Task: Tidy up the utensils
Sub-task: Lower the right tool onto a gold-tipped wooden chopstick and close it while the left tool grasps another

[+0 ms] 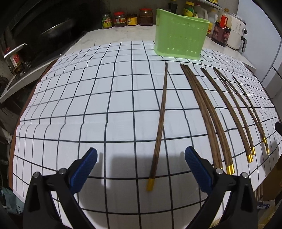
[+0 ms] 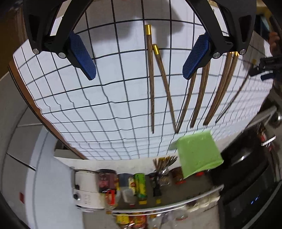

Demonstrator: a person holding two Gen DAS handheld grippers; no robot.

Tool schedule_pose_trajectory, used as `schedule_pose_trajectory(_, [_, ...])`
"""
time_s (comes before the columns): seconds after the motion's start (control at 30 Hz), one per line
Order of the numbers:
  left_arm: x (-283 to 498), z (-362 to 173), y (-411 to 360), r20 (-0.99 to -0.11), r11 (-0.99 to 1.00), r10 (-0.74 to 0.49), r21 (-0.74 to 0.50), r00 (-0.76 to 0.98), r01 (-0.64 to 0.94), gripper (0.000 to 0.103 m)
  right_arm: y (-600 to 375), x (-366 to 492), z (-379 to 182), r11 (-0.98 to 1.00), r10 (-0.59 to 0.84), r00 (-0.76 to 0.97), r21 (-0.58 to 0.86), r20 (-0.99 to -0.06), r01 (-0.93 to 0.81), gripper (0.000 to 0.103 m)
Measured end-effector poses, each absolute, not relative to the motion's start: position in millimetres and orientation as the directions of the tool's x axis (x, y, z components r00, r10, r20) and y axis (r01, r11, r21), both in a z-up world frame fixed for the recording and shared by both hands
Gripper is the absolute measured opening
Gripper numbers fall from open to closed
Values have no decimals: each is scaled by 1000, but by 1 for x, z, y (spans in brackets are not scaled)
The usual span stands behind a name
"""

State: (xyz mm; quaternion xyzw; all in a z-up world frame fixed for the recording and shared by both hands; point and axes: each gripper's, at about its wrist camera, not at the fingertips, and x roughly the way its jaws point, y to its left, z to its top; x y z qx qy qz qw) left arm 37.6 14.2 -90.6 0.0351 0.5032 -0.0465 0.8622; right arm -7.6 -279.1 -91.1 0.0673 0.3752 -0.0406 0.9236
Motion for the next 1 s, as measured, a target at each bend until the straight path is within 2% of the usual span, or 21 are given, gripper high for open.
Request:
schedule_pose_trajectory(0.13, [40,-96,21,-879,996,-42,-2,474,85,97,-279,-6,-95,989,-41,703,71,-710,129,92])
schedule_pose_trajectory(0.17, [40,-98,21,-882,996,-37,3,470,84,97,-278,-6,-96,990,-40,699,66,-714,124,85])
schedule_pose_trajectory(0.2, [41,-99,21,-885,996,-35,5,465,85,97,-277,-6,-98,991,-39,692,60,-721,118,56])
schedule_pose_trajectory(0.23, [42,-100,21,-887,996,-33,8,460,87,97,-277,-5,-100,991,-36,683,59,-730,116,47])
schedule_pose_trajectory(0.33, [41,-106,18,-896,995,-10,33,443,91,98,-280,-8,-103,991,-8,675,86,-738,105,45])
schedule_pose_trajectory(0.5, [43,-106,19,-904,995,-15,30,427,98,98,-280,-12,-107,992,39,674,111,-738,63,28])
schedule_pose_trajectory(0.73, [35,-106,20,-892,995,-16,32,451,99,98,-273,-5,-112,994,53,685,103,-726,31,26])
schedule_pose_trajectory(0.9, [31,-105,21,-895,994,-14,35,446,101,98,-272,16,-123,998,24,652,58,-758,31,17])
schedule_pose_trajectory(1.0, [32,-105,21,-892,993,-19,34,452,110,98,-273,14,-125,999,18,648,42,-761,21,16])
